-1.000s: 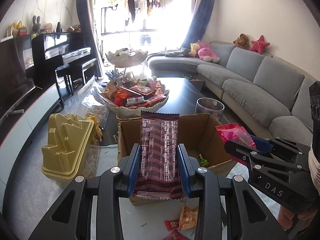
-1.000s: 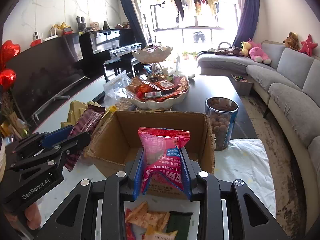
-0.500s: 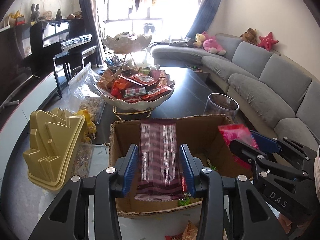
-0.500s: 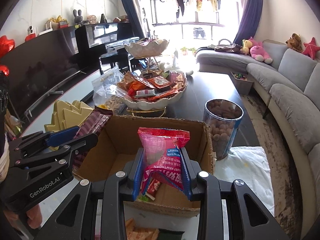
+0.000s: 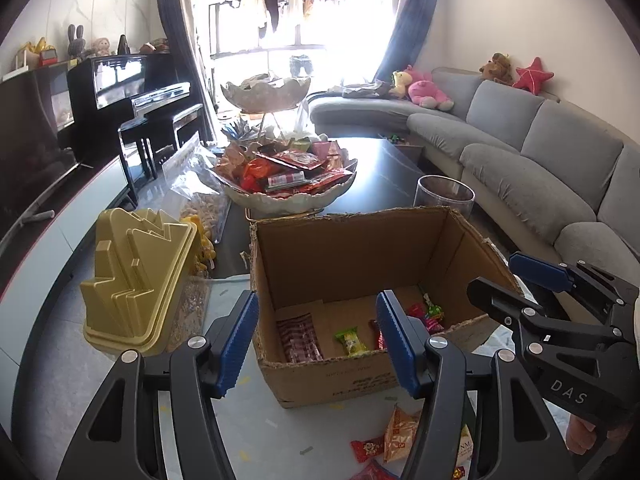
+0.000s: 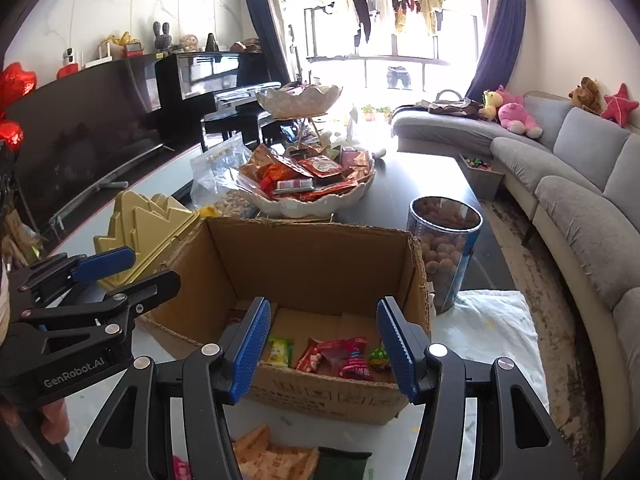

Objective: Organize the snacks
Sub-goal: 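Move both open grippers back down to the remaining snacks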

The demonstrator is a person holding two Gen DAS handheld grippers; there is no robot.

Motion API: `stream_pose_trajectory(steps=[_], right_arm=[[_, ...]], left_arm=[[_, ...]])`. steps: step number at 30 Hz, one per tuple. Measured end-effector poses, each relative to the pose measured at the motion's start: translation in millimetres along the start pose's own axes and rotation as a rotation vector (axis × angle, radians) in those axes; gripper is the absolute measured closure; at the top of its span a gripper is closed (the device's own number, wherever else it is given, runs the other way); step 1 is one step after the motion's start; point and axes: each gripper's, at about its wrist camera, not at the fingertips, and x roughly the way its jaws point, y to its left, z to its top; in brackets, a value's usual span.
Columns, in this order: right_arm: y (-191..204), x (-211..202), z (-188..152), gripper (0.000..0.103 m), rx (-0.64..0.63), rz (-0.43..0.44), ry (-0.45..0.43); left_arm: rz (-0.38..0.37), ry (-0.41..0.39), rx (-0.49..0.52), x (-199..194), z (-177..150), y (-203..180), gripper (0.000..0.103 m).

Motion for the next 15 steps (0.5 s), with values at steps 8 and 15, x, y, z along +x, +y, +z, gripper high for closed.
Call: stream_pose_trajectory(steps=[8,15], right_arm=[[9.5,-27.9,-12.3,0.041,-0.008,0.006,-0.013],[15.7,-50.2,-28.6,0.035,-0.004,0.006,-0.024]], left_arm=[[-0.012,-0.038,0.016,-34.9,-15.1,-3.4,0.037],[-0.020,-0.038,0.035,-55.8,-33.8,-6.8,0.033]])
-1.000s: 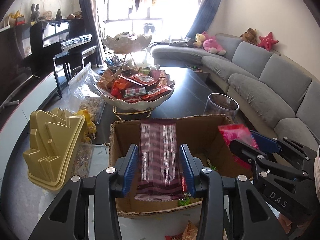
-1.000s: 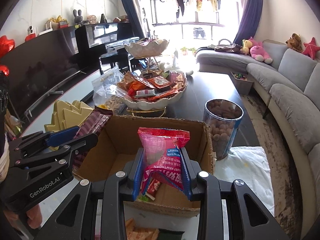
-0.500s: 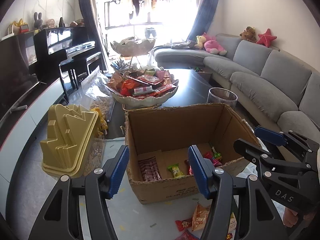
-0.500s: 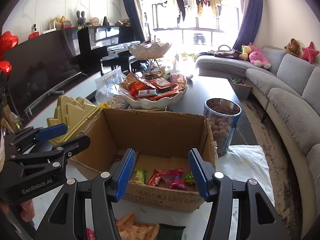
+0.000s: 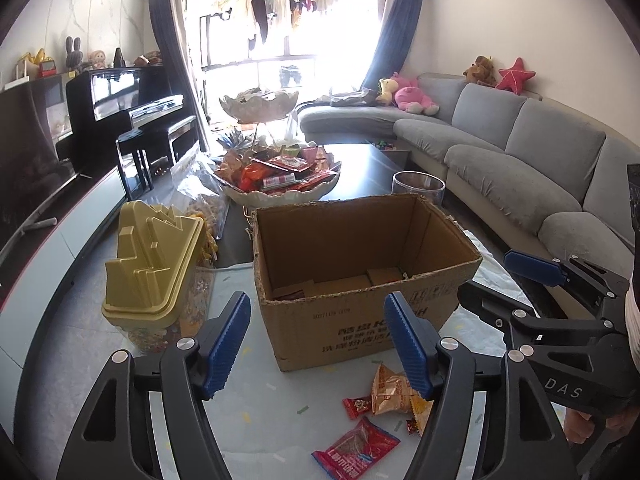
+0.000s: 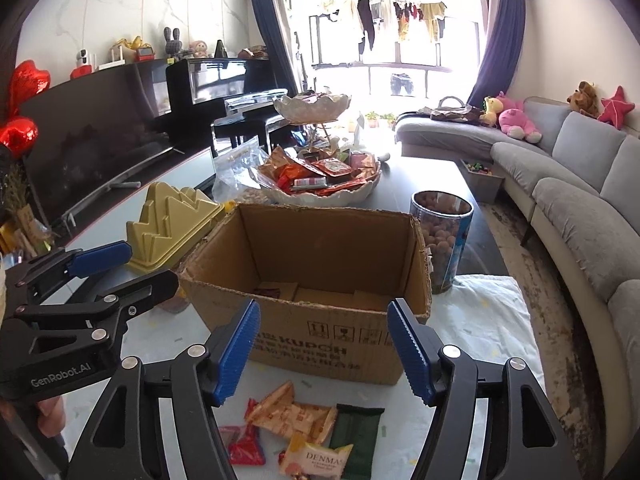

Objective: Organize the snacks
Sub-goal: 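Move both open grippers back down to the remaining snacks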

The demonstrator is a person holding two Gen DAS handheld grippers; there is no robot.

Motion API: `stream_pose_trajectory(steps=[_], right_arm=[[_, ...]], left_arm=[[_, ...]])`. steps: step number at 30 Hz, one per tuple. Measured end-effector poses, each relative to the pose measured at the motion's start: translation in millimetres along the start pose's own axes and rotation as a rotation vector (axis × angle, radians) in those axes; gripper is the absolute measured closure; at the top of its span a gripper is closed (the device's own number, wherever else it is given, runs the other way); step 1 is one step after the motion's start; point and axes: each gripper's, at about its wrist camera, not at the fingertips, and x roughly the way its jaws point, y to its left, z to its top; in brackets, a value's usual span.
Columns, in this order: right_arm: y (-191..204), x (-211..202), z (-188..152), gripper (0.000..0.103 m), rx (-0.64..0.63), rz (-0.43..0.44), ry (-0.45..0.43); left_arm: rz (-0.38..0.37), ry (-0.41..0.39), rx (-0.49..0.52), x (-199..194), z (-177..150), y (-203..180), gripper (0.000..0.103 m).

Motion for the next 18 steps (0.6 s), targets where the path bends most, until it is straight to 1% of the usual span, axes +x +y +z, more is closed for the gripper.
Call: stream_pose_trajectory(steps=[4,9,16,18], right_arm=[[2.3,-8.3,-11.3,0.035,0.003,-0.001,0.010],[2.5,-14.0,-28.5,0.035,0.011,0.003,0.037],[2.6,-11.0,-59.1,0.035,0.016,-0.001,0.101],[3.8,-7.2,-68.7,0.035,0.013,-0.001,0.125]], left_arm=[[-0.002,0.009,0.020,-7.7,-12.5,-4.4,0.031],[-0.017,0.035,0.048,-11.2,-30.5,-10.5,0.030],[-0.029,0.098,0.096,-6.2,-57.4,-18.9,0.028],[-0.043,0.122,0.102,-2.6,-66.4,-18.9,0.028]])
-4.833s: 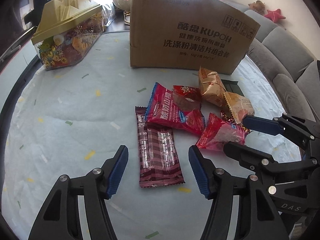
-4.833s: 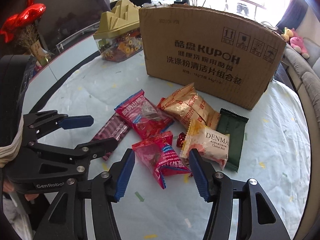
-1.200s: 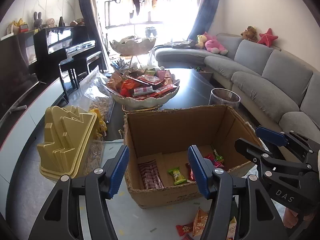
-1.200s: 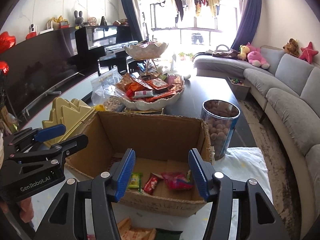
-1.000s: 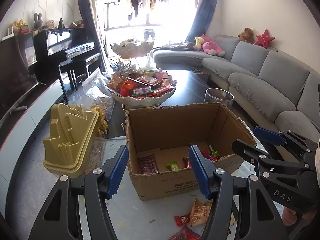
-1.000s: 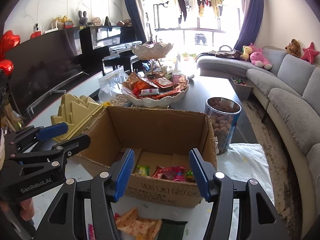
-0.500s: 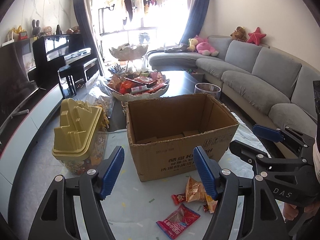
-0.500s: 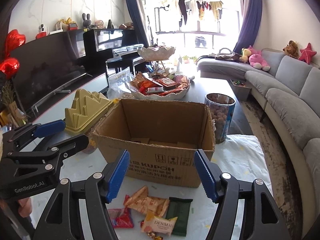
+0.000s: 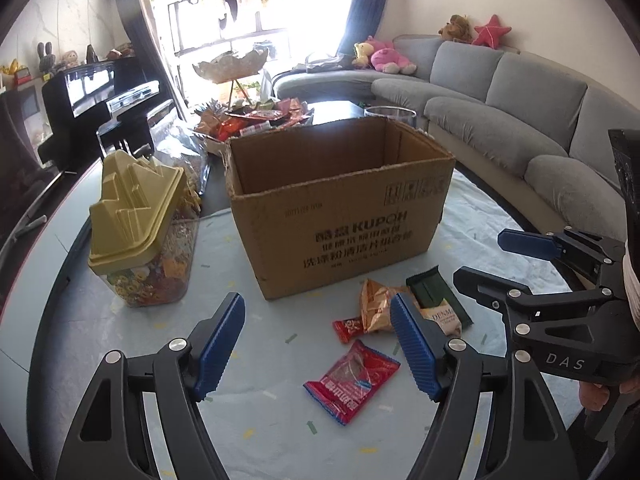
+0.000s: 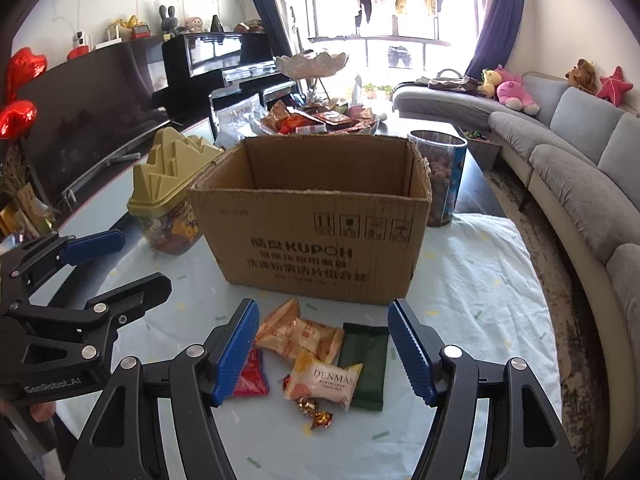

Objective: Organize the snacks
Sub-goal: 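Move both open grippers back down to the remaining snacks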

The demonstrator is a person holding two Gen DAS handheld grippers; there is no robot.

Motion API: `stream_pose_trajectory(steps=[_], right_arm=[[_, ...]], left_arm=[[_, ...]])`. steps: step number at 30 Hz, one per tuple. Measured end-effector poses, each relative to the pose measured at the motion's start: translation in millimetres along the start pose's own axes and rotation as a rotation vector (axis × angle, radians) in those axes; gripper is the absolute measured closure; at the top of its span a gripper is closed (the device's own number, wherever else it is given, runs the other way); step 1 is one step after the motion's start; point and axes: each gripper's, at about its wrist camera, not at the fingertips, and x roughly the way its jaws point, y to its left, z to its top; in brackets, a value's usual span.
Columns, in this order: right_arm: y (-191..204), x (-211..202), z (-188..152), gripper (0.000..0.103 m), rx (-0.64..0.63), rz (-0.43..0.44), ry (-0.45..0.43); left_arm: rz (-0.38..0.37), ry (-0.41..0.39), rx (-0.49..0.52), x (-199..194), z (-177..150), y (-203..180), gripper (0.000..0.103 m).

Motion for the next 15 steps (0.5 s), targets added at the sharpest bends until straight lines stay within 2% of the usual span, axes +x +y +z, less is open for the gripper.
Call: stream_pose_trajectory(steps=[15], right_arm=[[-3.0,43.5,-45.7,0.035,0.019,-0.003,0.160]], left_arm=[[-0.050,0.198,0.053,48.5,-51.6,-12.4,0.028]])
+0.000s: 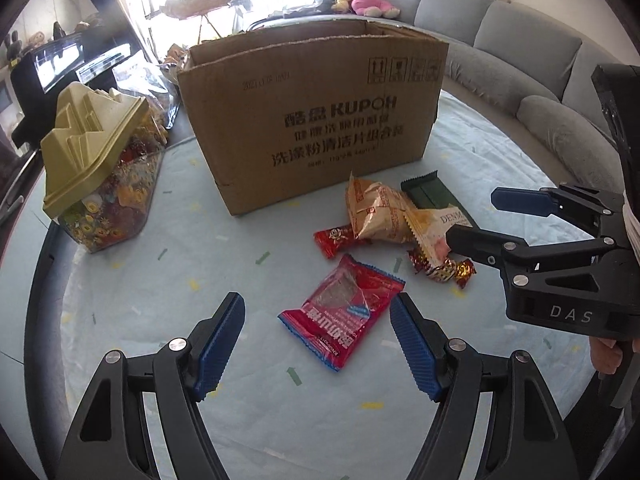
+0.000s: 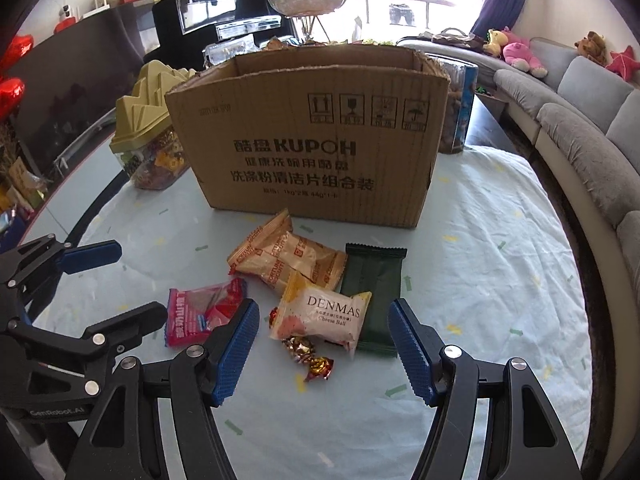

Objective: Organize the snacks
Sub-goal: 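Move both open grippers back down to the remaining snacks, then grasp the red-pink packet with the left gripper while the right gripper grasps the DENMAS packet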

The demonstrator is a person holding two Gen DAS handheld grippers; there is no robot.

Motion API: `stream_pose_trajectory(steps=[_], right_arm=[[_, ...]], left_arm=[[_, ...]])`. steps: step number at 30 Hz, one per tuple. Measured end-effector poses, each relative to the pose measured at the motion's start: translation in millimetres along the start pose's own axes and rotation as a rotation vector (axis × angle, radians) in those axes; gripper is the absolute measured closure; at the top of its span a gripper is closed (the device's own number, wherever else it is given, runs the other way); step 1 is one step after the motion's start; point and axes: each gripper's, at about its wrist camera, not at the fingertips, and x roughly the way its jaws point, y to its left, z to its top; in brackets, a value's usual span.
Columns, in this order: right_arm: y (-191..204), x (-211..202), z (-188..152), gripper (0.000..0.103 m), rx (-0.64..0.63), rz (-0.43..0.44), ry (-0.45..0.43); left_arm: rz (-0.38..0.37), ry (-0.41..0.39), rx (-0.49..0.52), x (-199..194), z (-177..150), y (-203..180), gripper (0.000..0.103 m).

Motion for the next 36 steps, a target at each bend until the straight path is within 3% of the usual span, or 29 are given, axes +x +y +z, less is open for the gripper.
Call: stream_pose_trajectory(steps=[10,19,21,25,31,36], right_arm=[[-4.1,21.2,-5.4,0.035,0.051,0.009,0.049],[-9.3,35.4,-3.1,0.035,0.079,0.014,0.075],[-10.4,37.2,-3.5,0.035,0.086,0.019,0.078],[-12.3,39.8,-3.2,0.035,0.094,0.025,0.078],[-10.0,43.3,-4.1,0.045,0.083,0.029,0.079],[-6.1,40.6,-5.4,0.051,0.073,0.029,0.067]], left_arm=[[-0.038,0.101,0.024,38.8,-4.4,-2.9,0.028],[-0.060,0.116,-0.007,58.8,1.8,-2.3,0.029],[-0.072,0.118,-0.023,61.4,3.1,-1.6,0.032],[-0.089,0.115,-0.057,64.3,4.2,0.5,0.052],[-0.118,0.108,-0.112,60.7,1.4,6.9,0.060],[-0.131,0.098,-0.152,55.2,-0.9,16.0,0.061]])
